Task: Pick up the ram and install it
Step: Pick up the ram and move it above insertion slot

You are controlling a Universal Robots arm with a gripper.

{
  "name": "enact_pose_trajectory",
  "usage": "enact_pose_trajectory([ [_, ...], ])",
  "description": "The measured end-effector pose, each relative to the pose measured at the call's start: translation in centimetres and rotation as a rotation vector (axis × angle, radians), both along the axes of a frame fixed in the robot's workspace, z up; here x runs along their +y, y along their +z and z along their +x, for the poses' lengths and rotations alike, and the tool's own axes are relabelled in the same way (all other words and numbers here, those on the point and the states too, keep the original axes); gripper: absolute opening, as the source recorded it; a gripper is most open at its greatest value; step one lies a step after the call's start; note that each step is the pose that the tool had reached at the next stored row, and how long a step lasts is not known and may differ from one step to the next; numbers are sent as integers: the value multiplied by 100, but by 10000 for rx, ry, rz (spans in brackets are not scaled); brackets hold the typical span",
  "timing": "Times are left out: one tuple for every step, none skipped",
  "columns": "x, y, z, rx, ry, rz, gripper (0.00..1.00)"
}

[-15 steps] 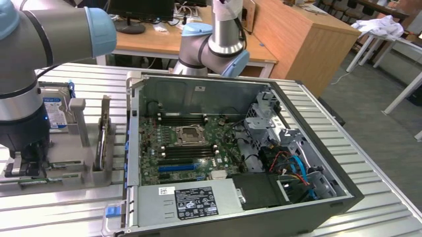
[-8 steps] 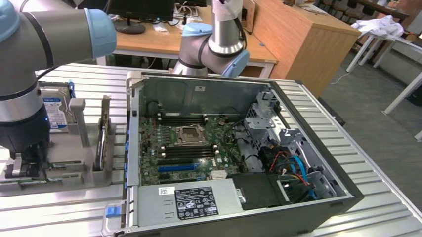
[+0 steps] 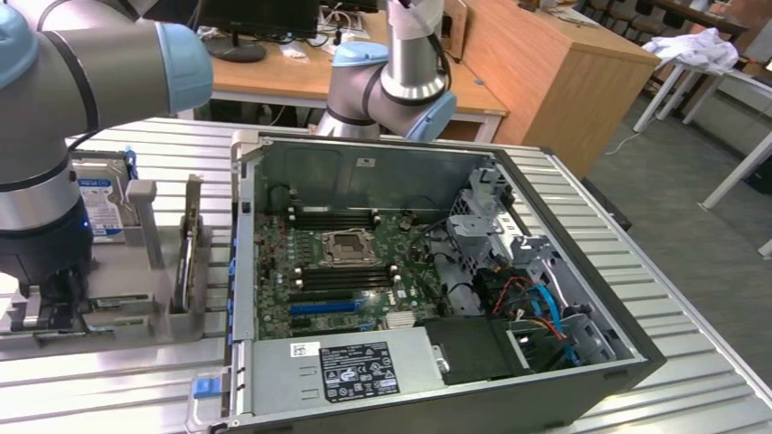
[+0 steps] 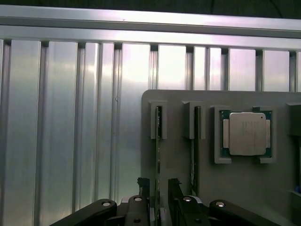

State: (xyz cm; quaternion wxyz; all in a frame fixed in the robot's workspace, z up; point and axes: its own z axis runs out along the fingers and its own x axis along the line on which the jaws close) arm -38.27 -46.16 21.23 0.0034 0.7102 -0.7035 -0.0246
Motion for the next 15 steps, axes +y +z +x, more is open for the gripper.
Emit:
enact_pose_trajectory([
  [-1,-8,0,1,0,0,30],
  [-3,-16,0,-1,1,1,30],
  [-4,-24,0,0,0,1,30],
  [-5,-33,0,0,0,1,30],
  [-6,-41,0,0,0,0,30],
  [-6,-48,0,1,0,0,30],
  [-7,-55,0,1,1,0,30],
  [-8,-60,0,1,1,0,30],
  [-8,-64,0,1,0,-1,30],
  [-8,-64,0,2,1,-1,30],
  [-8,-65,0,2,1,0,30],
  [-8,-65,0,2,1,1,30],
  [-8,-65,0,1,0,1,30],
  [-7,-66,2,-1,1,3,30],
  [-8,-68,8,-4,3,6,30],
])
